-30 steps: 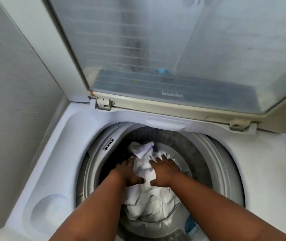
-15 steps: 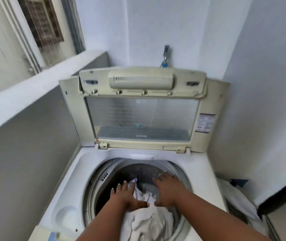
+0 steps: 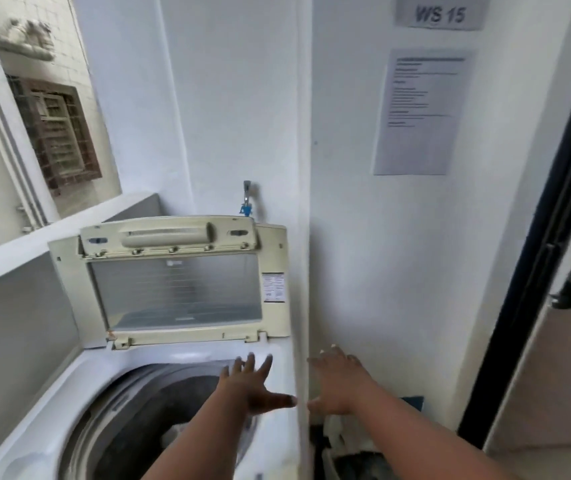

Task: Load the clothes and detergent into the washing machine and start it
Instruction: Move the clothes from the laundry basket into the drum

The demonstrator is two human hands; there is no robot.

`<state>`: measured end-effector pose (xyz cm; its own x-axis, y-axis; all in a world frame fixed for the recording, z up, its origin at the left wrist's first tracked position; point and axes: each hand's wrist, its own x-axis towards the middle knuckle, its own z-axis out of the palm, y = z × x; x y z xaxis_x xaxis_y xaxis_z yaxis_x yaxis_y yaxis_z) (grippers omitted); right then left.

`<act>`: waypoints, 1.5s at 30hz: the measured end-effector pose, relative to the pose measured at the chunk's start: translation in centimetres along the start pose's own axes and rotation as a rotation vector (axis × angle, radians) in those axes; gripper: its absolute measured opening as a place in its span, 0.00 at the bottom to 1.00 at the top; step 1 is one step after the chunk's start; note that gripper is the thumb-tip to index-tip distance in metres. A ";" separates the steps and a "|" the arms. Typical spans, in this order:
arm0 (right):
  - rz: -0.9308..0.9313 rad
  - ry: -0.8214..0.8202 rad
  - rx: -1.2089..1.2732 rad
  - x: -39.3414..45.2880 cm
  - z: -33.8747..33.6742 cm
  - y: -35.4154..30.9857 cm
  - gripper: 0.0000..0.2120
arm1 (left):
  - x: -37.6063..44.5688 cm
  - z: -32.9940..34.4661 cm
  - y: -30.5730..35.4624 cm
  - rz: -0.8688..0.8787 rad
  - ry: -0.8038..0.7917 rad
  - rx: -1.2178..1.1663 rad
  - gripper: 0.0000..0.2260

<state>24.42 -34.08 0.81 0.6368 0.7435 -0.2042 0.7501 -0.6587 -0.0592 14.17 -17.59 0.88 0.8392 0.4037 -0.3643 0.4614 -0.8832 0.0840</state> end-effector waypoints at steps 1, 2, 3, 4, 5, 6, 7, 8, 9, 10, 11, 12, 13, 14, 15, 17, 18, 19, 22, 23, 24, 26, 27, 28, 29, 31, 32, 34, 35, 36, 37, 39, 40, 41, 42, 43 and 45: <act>0.017 -0.003 0.000 -1.5 -0.2 2.3 0.44 | -0.3 0.4 2.7 0.012 -0.006 0.002 0.49; 0.035 -0.007 -0.004 -3.0 -0.3 4.5 0.44 | -0.7 0.9 5.2 0.027 -0.012 0.001 0.48; 0.048 -0.012 -0.006 -4.1 -0.2 6.3 0.44 | -1.0 1.1 7.1 0.039 -0.019 0.000 0.48; 0.059 -0.024 -0.007 -5.4 -0.1 8.2 0.44 | -1.2 1.5 9.2 0.047 -0.027 -0.004 0.48; 0.074 -0.032 -0.006 -6.6 0.1 10.0 0.44 | -1.3 1.8 10.9 0.053 -0.032 -0.019 0.48; 0.089 -0.034 0.000 -7.6 0.3 11.6 0.44 | -1.3 2.1 12.4 0.056 -0.036 -0.034 0.48; 0.104 -0.040 0.006 -8.4 0.6 13.1 0.44 | -1.4 2.4 13.9 0.057 -0.043 -0.050 0.48; 0.119 -0.046 0.012 -8.9 0.9 14.4 0.44 | -1.4 2.7 15.0 0.059 -0.050 -0.064 0.48; 0.133 -0.050 0.025 -9.5 1.2 15.6 0.44 | -1.2 3.1 16.2 0.061 -0.061 -0.067 0.49; 0.146 -0.054 0.036 -9.8 1.5 16.7 0.45 | -1.0 3.4 17.3 0.064 -0.072 -0.068 0.49; 0.158 -0.062 0.051 -10.1 1.9 17.6 0.45 | -0.6 3.8 18.3 0.068 -0.082 -0.066 0.49; 0.167 -0.074 0.066 -10.3 2.3 18.4 0.45 | -0.1 4.2 19.2 0.072 -0.089 -0.064 0.50; 0.175 -0.081 0.080 -10.4 2.8 19.0 0.45 | 0.3 4.5 19.8 0.077 -0.095 -0.062 0.50; 0.181 -0.091 0.093 -10.4 3.5 19.7 0.44 | 0.9 4.8 20.6 0.084 -0.106 -0.056 0.50; 0.183 -0.103 0.100 -10.3 4.2 20.3 0.44 | 1.6 5.2 21.3 0.089 -0.118 -0.053 0.50; 0.174 -0.135 0.105 -9.8 5.4 21.4 0.44 | 3.2 6.2 22.2 0.089 -0.148 -0.059 0.50; 0.169 -0.146 0.104 -9.5 5.9 21.8 0.44 | 4.0 6.5 22.5 0.084 -0.162 -0.063 0.51; 0.163 -0.156 0.103 -8.8 6.3 22.4 0.44 | 5.0 7.1 22.8 0.078 -0.178 -0.070 0.51; 0.148 -0.184 0.107 -6.1 7.3 24.5 0.43 | 8.7 8.9 23.5 0.060 -0.224 -0.098 0.52; 0.147 -0.196 0.107 -5.1 7.6 25.1 0.43 | 9.9 9.4 23.7 0.058 -0.235 -0.103 0.52; 0.147 -0.213 0.110 -3.7 8.2 25.9 0.43 | 11.4 9.9 23.9 0.059 -0.246 -0.111 0.52; 0.154 -0.251 0.119 -0.8 9.5 27.1 0.44 | 14.6 10.6 24.0 0.068 -0.258 -0.106 0.52; 0.155 -0.268 0.128 0.8 10.2 27.7 0.44 | 16.4 10.8 23.9 0.077 -0.261 -0.092 0.52; 0.153 -0.286 0.136 1.9 10.8 28.1 0.44 | 17.8 11.0 23.7 0.087 -0.264 -0.073 0.51; 0.147 -0.307 0.148 3.3 11.7 28.6 0.44 | 19.4 11.5 23.5 0.093 -0.270 -0.054 0.51; 0.133 -0.342 0.174 5.9 13.7 29.2 0.43 | 22.2 13.0 22.9 0.089 -0.282 -0.017 0.50; 0.127 -0.359 0.190 6.9 14.8 29.4 0.43 | 23.4 14.0 22.7 0.082 -0.298 -0.004 0.51; 0.129 -0.395 0.235 8.5 16.9 29.9 0.43 | 25.2 16.1 22.4 0.074 -0.359 -0.004 0.51; 0.135 -0.426 0.262 9.2 18.3 30.3 0.43 | 26.0 17.3 22.5 0.080 -0.403 -0.008 0.51; 0.141 -0.459 0.292 9.8 19.8 30.7 0.43 | 26.7 18.6 22.7 0.088 -0.443 -0.014 0.51; 0.142 -0.494 0.317 10.5 21.4 31.2 0.43 | 27.4 19.9 22.9 0.099 -0.483 -0.012 0.51; 0.139 -0.546 0.344 11.6 24.2 32.0 0.42 | 28.4 22.6 23.3 0.118 -0.548 -0.004 0.51; 0.138 -0.567 0.354 12.3 25.7 32.5 0.42 | 28.8 24.0 23.5 0.122 -0.579 -0.007 0.51; 0.141 -0.588 0.372 13.0 27.4 32.8 0.41 | 29.2 25.5 23.7 0.118 -0.608 -0.022 0.51; 0.143 -0.606 0.390 13.7 29.1 33.1 0.41 | 29.8 26.9 23.9 0.110 -0.631 -0.037 0.51; 0.146 -0.618 0.404 14.3 30.5 33.2 0.41 | 30.4 28.1 24.0 0.103 -0.642 -0.044 0.51; 0.132 -0.635 0.411 15.6 34.1 33.4 0.41 | 31.8 31.2 24.3 0.088 -0.664 -0.047 0.51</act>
<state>53.34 -48.47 -37.63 0.3981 0.5284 -0.7499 0.4692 -0.8197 -0.3285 43.08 -33.65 -37.64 0.5256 0.0849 -0.8465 0.4244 -0.8885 0.1744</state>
